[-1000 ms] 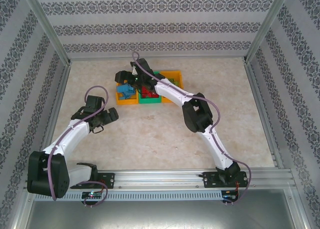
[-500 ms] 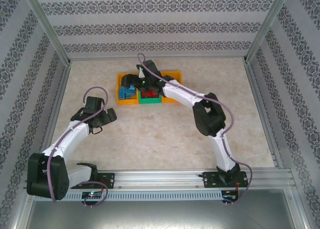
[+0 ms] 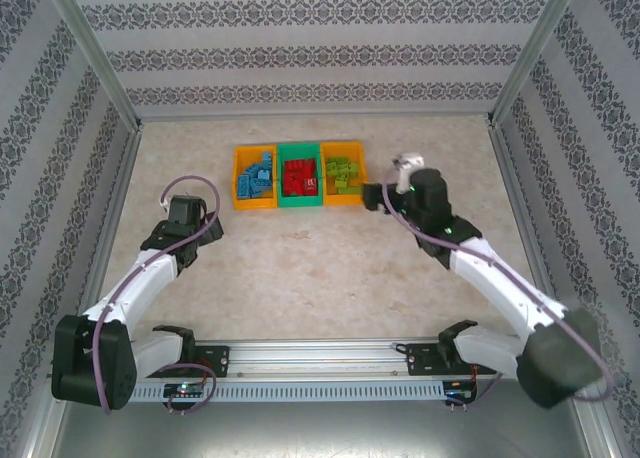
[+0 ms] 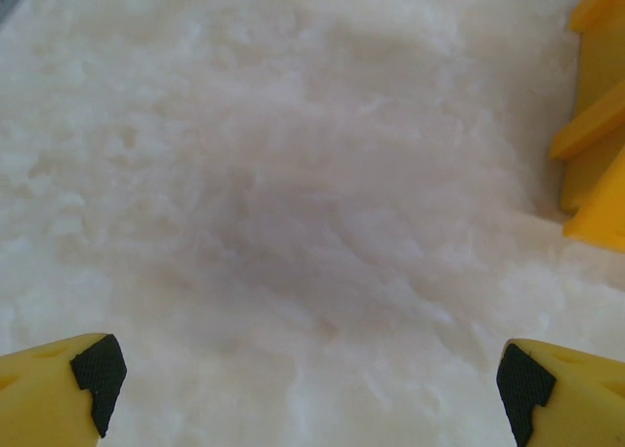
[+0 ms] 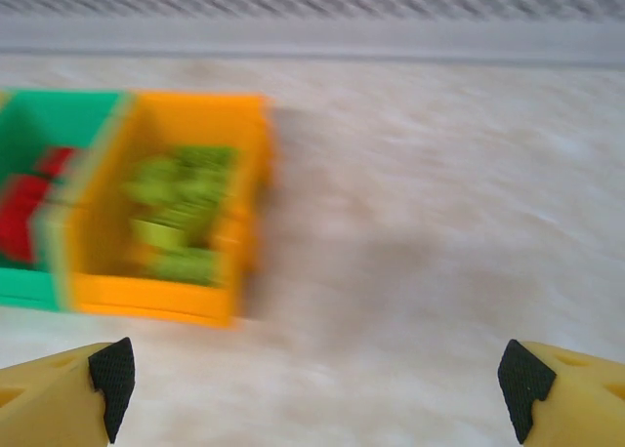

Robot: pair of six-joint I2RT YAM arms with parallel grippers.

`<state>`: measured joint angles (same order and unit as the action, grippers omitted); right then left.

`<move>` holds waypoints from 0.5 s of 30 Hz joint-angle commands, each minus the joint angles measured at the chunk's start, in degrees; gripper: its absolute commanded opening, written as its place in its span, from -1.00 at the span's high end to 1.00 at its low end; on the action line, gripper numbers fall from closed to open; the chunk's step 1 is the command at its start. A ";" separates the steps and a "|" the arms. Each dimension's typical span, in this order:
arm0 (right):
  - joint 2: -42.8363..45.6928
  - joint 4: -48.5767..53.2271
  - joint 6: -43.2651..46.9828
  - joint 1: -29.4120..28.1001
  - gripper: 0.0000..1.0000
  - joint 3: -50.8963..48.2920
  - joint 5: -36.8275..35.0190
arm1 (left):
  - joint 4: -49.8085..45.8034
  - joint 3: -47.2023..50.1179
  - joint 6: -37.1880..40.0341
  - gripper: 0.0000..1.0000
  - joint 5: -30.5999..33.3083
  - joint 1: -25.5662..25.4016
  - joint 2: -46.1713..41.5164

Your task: Sort the legos into containers by color

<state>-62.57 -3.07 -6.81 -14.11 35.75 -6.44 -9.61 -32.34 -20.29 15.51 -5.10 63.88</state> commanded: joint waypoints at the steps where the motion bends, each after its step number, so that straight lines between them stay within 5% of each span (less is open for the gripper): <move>1: -2.05 -12.94 6.56 6.06 -0.96 -5.27 -1.75 | 17.22 4.23 8.99 -0.99 4.64 0.89 -1.31; 6: -12.00 -35.97 6.53 10.63 -0.96 -12.92 0.32 | 39.66 12.58 17.38 -0.99 2.09 0.99 3.81; 12: -25.35 -52.29 5.26 12.42 -0.96 -14.58 3.23 | 46.35 11.07 20.15 -0.99 -3.64 1.12 11.67; 15: -23.56 -46.97 5.41 12.97 -0.96 -13.38 4.47 | 49.91 9.66 20.50 -0.99 -5.42 1.38 15.55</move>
<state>-86.85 -42.89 -1.63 -1.91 22.35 -4.58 31.00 -20.82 -2.46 13.28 -4.71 77.23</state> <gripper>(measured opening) 0.981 0.994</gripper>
